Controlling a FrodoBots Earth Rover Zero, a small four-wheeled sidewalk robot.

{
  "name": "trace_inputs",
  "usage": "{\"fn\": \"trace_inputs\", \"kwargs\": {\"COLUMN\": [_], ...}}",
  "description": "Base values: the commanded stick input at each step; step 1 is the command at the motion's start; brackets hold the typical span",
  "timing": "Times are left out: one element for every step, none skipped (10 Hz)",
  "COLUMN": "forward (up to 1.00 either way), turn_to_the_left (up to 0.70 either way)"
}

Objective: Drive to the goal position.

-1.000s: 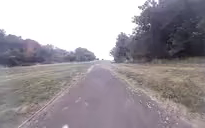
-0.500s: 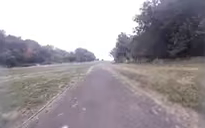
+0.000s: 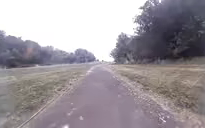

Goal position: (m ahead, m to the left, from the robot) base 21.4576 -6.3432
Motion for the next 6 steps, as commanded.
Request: {"fn": "trace_inputs", "kwargs": {"forward": [0.45, 0.45, 0.45, 0.45, 0.45, 0.45], "turn_to_the_left": [0.00, 0.00, 0.00, 0.00, 0.00, 0.00]}}
